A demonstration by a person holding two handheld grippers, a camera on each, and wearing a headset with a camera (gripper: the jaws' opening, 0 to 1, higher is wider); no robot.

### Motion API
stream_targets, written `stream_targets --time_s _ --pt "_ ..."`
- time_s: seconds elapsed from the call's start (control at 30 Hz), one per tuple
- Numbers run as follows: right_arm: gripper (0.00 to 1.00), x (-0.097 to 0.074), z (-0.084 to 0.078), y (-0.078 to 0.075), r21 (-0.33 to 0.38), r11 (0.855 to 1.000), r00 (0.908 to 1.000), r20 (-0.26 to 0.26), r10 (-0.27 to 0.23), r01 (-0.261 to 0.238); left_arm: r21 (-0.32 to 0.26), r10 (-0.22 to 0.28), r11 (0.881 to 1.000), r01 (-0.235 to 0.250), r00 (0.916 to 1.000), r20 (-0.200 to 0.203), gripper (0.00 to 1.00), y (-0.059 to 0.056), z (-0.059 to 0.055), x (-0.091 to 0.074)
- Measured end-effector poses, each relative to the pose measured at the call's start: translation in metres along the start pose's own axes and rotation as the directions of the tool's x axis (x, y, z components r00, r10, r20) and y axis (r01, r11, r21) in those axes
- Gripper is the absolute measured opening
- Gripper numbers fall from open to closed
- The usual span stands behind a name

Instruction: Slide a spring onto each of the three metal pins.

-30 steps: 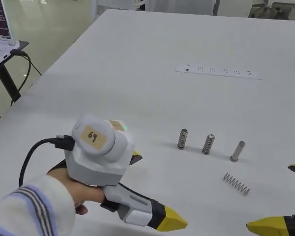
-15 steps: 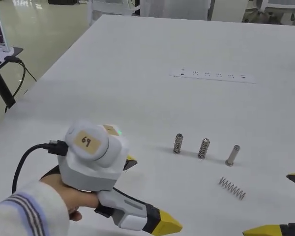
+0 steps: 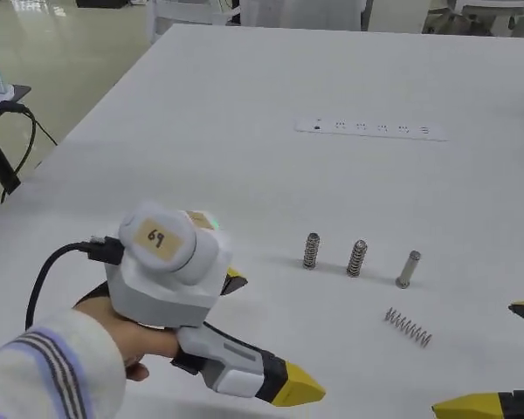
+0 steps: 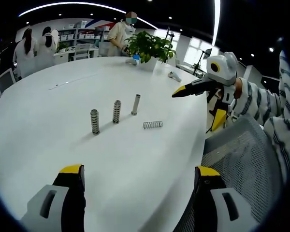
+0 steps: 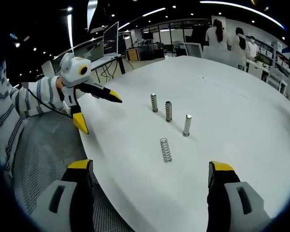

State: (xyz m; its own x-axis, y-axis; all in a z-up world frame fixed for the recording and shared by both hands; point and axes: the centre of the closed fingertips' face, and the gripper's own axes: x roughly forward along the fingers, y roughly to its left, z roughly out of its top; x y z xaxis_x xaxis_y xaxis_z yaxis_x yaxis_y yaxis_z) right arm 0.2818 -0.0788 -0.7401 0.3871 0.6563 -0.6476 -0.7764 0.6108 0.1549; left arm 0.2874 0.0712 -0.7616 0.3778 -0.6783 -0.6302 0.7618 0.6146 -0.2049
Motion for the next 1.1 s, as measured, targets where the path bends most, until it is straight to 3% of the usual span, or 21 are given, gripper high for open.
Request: stream_targets --time_s 0.43,1.1 --pt "0.96 -0.001 0.002 -0.003 0.037 0.999 0.9986 0.051 -0.015 0.013 0.032 -0.055 0.998 0.055 0.9982 -0.026 0.86 -0.009 0.001 0.011" --pt "0.96 -0.004 0.003 -0.004 0.044 0.998 0.998 0.053 -0.036 0.034 0.128 -0.133 0.982 0.138 0.9901 -0.044 0.82 -0.018 0.026 0.039"
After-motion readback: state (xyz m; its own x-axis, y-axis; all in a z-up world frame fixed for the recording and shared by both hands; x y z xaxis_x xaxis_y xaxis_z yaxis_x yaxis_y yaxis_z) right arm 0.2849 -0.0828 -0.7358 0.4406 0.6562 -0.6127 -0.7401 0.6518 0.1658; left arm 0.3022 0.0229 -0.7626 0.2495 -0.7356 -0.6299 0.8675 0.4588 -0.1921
